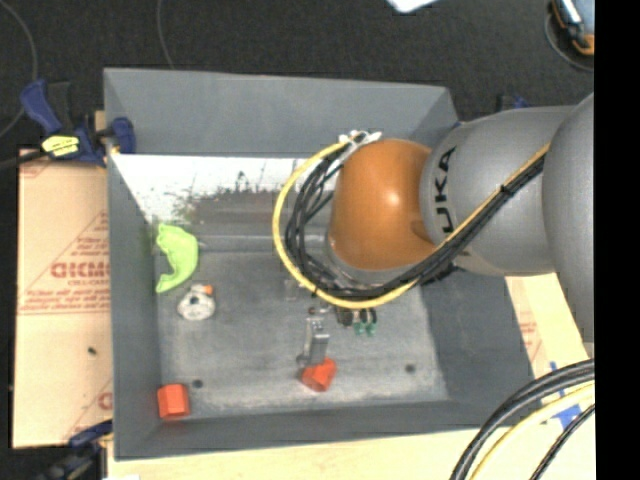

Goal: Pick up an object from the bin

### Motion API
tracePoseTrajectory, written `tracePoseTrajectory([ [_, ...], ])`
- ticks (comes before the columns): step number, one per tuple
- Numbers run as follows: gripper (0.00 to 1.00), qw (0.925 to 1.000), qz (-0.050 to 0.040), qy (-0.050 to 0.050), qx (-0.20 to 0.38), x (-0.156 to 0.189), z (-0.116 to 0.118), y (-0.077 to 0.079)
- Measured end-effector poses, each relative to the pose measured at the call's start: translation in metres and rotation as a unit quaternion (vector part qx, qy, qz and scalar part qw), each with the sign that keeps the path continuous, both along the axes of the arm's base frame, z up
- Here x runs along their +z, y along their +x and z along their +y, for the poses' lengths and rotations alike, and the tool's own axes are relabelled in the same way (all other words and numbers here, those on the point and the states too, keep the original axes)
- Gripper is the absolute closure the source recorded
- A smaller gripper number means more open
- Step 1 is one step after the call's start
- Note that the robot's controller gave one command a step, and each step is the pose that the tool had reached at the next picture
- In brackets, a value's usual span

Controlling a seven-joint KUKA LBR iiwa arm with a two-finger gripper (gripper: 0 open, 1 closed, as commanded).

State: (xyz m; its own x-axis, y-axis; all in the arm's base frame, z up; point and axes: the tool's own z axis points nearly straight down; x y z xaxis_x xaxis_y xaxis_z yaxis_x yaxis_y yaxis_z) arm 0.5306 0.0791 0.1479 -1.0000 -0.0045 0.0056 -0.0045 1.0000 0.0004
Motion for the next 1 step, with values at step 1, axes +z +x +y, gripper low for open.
tracePoseTrajectory([
  [1, 0.00, 1.0000, -0.0041, 0.000, -0.002, 0.0041, -0.0003, 0.0020],
])
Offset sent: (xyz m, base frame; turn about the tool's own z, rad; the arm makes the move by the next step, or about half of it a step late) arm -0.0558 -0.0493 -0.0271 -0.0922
